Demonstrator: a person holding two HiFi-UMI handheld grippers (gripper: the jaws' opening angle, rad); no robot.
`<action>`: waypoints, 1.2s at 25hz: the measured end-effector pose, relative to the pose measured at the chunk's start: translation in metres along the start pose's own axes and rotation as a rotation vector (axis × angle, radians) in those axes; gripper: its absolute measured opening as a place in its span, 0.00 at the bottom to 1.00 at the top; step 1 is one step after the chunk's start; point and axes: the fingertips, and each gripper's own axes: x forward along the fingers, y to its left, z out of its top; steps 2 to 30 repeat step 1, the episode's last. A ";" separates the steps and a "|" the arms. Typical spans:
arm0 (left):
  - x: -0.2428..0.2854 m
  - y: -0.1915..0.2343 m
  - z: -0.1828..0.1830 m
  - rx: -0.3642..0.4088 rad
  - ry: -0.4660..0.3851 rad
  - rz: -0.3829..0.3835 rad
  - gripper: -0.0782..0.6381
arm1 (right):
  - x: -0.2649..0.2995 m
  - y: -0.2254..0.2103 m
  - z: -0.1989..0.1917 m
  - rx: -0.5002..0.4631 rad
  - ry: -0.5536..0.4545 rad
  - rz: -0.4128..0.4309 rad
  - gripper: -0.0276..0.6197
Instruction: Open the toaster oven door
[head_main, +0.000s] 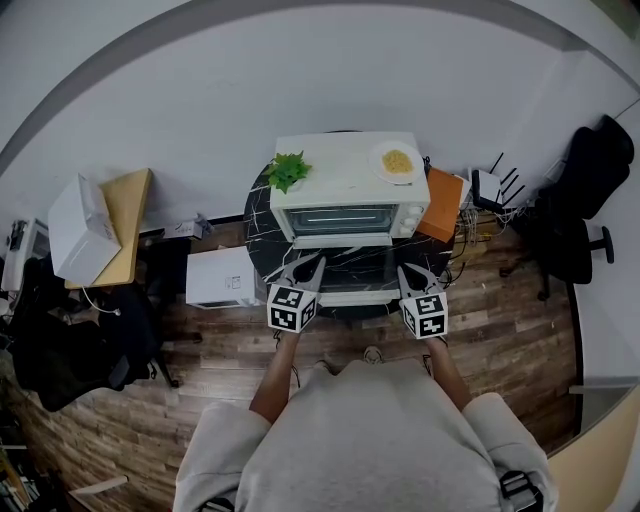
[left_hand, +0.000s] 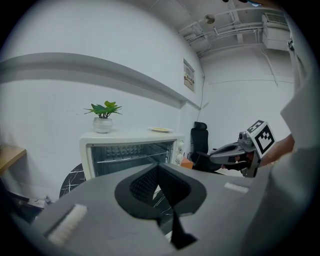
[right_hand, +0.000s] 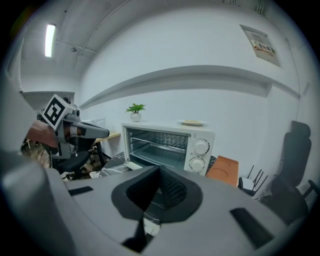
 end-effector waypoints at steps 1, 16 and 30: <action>0.000 0.000 -0.002 0.003 0.004 -0.001 0.12 | 0.000 0.000 -0.002 0.001 0.002 -0.001 0.06; 0.000 0.000 -0.002 0.003 0.004 -0.001 0.12 | 0.000 0.000 -0.002 0.001 0.002 -0.001 0.06; 0.000 0.000 -0.002 0.003 0.004 -0.001 0.12 | 0.000 0.000 -0.002 0.001 0.002 -0.001 0.06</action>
